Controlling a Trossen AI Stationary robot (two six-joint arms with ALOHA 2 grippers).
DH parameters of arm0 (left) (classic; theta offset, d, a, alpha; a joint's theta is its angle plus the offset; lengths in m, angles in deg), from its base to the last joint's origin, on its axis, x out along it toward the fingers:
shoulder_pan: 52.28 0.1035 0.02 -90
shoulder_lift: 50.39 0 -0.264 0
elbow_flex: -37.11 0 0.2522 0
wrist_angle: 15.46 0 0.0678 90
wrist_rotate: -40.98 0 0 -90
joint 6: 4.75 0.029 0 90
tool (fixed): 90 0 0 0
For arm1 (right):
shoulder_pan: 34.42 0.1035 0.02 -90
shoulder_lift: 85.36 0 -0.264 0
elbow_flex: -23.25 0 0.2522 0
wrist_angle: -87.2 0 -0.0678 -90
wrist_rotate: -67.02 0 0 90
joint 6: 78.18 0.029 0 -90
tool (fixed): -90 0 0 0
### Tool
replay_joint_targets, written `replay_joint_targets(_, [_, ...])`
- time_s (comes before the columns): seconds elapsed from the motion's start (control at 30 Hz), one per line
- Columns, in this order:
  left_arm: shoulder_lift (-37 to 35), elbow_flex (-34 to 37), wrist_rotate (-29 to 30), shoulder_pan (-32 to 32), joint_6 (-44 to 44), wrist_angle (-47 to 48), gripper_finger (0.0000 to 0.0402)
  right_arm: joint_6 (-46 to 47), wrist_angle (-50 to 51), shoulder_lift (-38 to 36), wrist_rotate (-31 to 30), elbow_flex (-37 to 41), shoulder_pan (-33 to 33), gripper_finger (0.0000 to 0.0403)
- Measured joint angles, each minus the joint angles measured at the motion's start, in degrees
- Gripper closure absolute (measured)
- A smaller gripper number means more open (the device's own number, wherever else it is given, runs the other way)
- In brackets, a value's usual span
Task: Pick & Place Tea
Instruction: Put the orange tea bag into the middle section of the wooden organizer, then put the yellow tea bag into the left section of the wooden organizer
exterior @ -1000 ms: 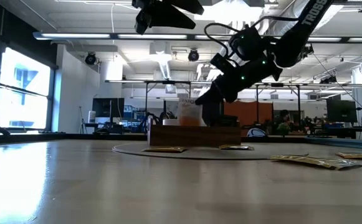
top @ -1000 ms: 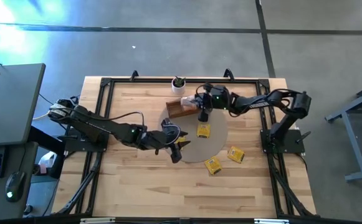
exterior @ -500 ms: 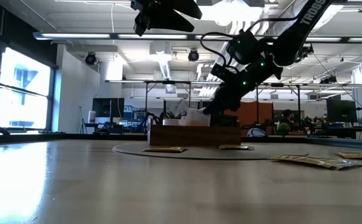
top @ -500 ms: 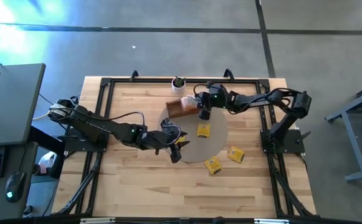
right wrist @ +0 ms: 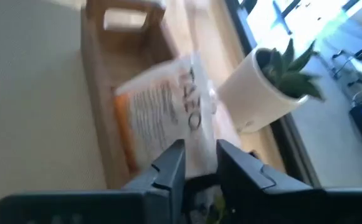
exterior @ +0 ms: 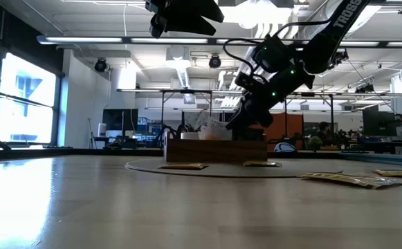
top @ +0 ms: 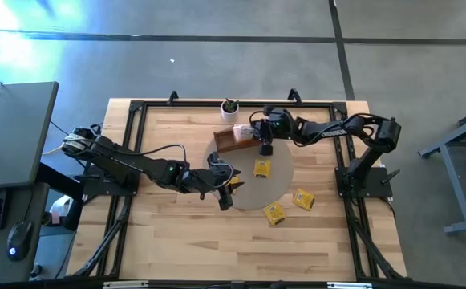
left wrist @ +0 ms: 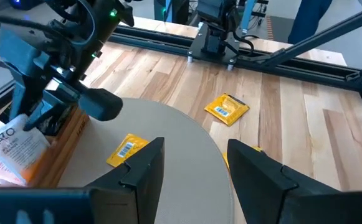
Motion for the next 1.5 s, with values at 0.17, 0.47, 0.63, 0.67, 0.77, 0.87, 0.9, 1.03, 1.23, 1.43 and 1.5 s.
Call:
replay_joint_targets(0.17, [0.0, 0.0, 1.0, 0.0, 0.0, 0.5, 0.0229, 0.2, -4.7, 0.0, -0.2, 0.0, 0.0, 0.0278])
replay_joint_targets(0.47, [0.0, 0.0, 5.3, 1.1, -2.1, 8.7, 0.0229, 7.1, -0.5, -3.5, 0.0, 0.0, 2.5, 0.0245])
replay_joint_targets(0.63, [2.2, 0.0, -3.3, 4.6, -8.6, 15.6, 0.0229, 8.1, 12.5, -6.7, 0.0, 0.0, 9.9, 0.0251])
replay_joint_targets(0.67, [3.2, 0.1, -4.6, 5.3, -8.8, 17.1, 0.0229, 9.2, 13.6, -6.8, 0.6, 0.0, 11.6, 0.0253])
replay_joint_targets(0.77, [5.6, 0.2, -8.1, 6.9, -8.8, 19.0, 0.0229, 11.2, 14.4, -5.8, 3.6, 0.0, 16.8, 0.0258])
replay_joint_targets(0.87, [9.3, 0.1, -12.9, 7.7, -9.8, 18.2, 0.0229, 11.5, 11.3, -3.2, 3.1, 0.0, 21.3, 0.0260])
replay_joint_targets(0.9, [10.4, 0.3, -13.8, 7.7, -10.3, 18.5, 0.0229, 11.9, 10.0, -2.1, 1.9, 0.0, 22.5, 0.0261])
replay_joint_targets(1.03, [14.3, 0.1, -14.8, 7.5, -17.1, 19.0, 0.0229, 8.3, 6.5, 2.5, -3.9, 0.0, 26.0, 0.0261])
replay_joint_targets(1.23, [16.7, 0.2, -11.3, 7.9, -29.3, 20.8, 0.0229, 4.7, 2.7, 7.4, -7.3, 0.0, 28.5, 0.0261])
replay_joint_targets(1.43, [16.6, 0.1, -10.7, 9.1, -34.2, 21.5, 0.0229, 6.0, -4.4, 11.9, -5.5, 0.0, 29.6, 0.0261])
replay_joint_targets(1.5, [16.6, 0.1, -10.6, 9.4, -35.9, 22.7, 0.0229, 7.2, -7.4, 13.0, -5.5, 0.0, 30.0, 0.0262])
